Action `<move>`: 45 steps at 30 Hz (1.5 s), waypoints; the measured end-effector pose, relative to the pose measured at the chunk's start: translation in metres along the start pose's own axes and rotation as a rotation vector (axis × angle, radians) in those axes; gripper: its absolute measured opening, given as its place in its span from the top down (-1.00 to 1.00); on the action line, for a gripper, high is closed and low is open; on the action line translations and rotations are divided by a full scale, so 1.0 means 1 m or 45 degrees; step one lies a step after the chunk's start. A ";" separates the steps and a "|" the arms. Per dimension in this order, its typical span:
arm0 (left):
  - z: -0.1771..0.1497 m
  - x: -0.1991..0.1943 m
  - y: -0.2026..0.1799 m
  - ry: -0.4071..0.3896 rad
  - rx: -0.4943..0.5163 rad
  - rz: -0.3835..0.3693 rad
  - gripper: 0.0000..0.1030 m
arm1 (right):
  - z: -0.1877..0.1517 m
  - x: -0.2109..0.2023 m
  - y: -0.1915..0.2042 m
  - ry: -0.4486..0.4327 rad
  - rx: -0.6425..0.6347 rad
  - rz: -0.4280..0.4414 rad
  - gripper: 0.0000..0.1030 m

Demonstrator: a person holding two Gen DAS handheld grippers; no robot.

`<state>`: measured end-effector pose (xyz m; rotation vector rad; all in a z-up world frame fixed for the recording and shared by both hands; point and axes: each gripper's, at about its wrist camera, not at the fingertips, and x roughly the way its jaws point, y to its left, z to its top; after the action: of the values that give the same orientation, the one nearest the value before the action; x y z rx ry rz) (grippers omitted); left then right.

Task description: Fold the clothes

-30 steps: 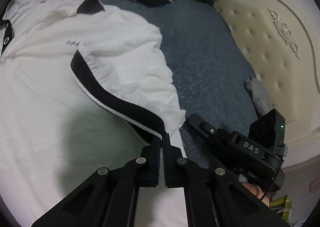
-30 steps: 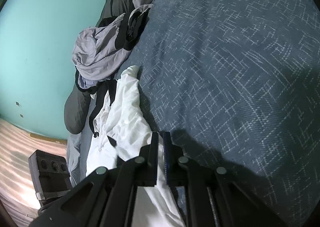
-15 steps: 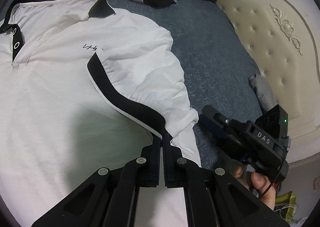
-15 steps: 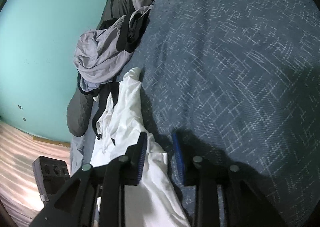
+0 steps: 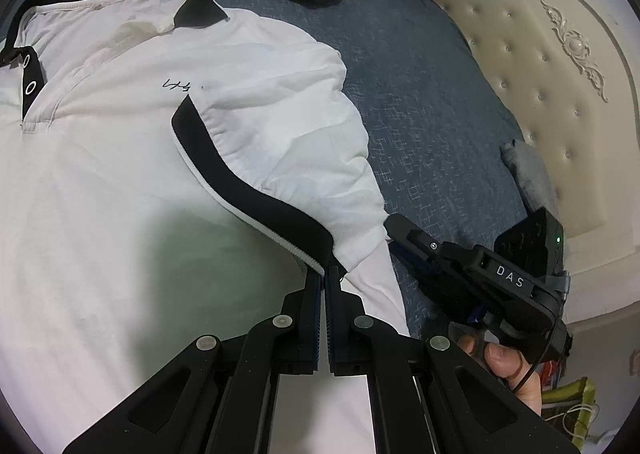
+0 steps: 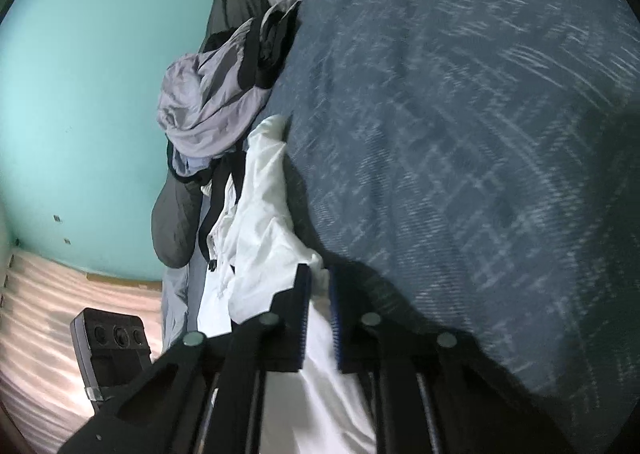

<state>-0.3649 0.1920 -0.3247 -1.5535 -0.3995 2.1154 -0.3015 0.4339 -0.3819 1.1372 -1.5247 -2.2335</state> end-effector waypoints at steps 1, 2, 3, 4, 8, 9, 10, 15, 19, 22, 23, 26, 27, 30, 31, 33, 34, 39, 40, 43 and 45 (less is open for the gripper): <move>0.000 0.001 -0.001 0.001 0.002 0.000 0.96 | 0.000 -0.002 -0.002 -0.010 0.013 0.000 0.85; 0.000 0.001 -0.002 0.002 0.006 0.002 0.96 | 0.001 -0.003 -0.003 -0.017 0.020 -0.003 0.85; 0.000 0.002 -0.003 0.004 0.010 0.003 0.96 | 0.001 -0.005 -0.004 -0.029 0.027 -0.007 0.85; 0.000 0.002 -0.004 0.007 0.013 0.004 0.96 | 0.001 -0.005 -0.005 -0.036 0.031 -0.011 0.85; -0.001 0.008 -0.005 0.034 0.002 0.001 0.96 | 0.002 -0.004 -0.006 -0.043 0.039 -0.015 0.85; -0.002 0.010 -0.005 0.038 -0.001 0.001 0.96 | 0.002 -0.003 -0.008 -0.045 0.045 -0.017 0.85; -0.004 0.011 -0.005 0.042 -0.001 0.001 0.96 | 0.003 -0.004 -0.008 -0.046 0.047 -0.020 0.85; -0.008 0.012 -0.002 0.033 -0.018 -0.003 0.95 | 0.002 -0.007 -0.010 -0.057 0.046 -0.038 0.86; -0.005 -0.002 0.009 -0.029 -0.052 0.003 0.92 | 0.002 -0.006 -0.010 -0.061 0.049 -0.043 0.86; 0.000 -0.018 0.022 -0.079 -0.079 0.020 0.76 | 0.003 -0.006 -0.010 -0.062 0.048 -0.042 0.86; 0.002 -0.023 0.027 -0.095 -0.089 0.027 0.70 | 0.003 -0.006 -0.010 -0.062 0.047 -0.043 0.86; 0.015 -0.032 0.047 -0.154 -0.139 0.071 0.55 | 0.003 -0.007 -0.010 -0.060 0.049 -0.041 0.86; 0.022 -0.032 0.051 -0.171 -0.145 0.085 0.53 | 0.004 -0.007 -0.010 -0.059 0.048 -0.041 0.86; 0.044 -0.029 0.062 -0.221 -0.147 0.118 0.49 | 0.002 -0.007 -0.009 -0.058 0.043 -0.042 0.86; 0.051 -0.027 0.064 -0.236 -0.139 0.124 0.44 | 0.002 -0.007 -0.009 -0.056 0.041 -0.042 0.86; 0.063 -0.022 0.065 -0.248 -0.113 0.119 0.26 | 0.003 -0.006 -0.009 -0.054 0.036 -0.043 0.86; 0.066 -0.020 0.066 -0.246 -0.100 0.117 0.23 | 0.003 -0.005 -0.009 -0.053 0.033 -0.044 0.86; 0.076 -0.012 0.069 -0.228 -0.045 0.140 0.25 | 0.003 -0.004 -0.010 -0.048 0.029 -0.045 0.86; 0.077 -0.011 0.069 -0.222 -0.045 0.138 0.26 | 0.003 -0.004 -0.010 -0.048 0.027 -0.046 0.86; 0.076 -0.011 0.071 -0.207 -0.048 0.111 0.73 | 0.003 -0.005 -0.010 -0.049 0.023 -0.047 0.86; 0.075 -0.013 0.068 -0.199 -0.036 0.106 0.80 | 0.003 -0.005 -0.010 -0.050 0.020 -0.048 0.86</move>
<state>-0.4472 0.1312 -0.3244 -1.4475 -0.4260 2.3135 -0.2977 0.4430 -0.3876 1.1428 -1.5514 -2.2852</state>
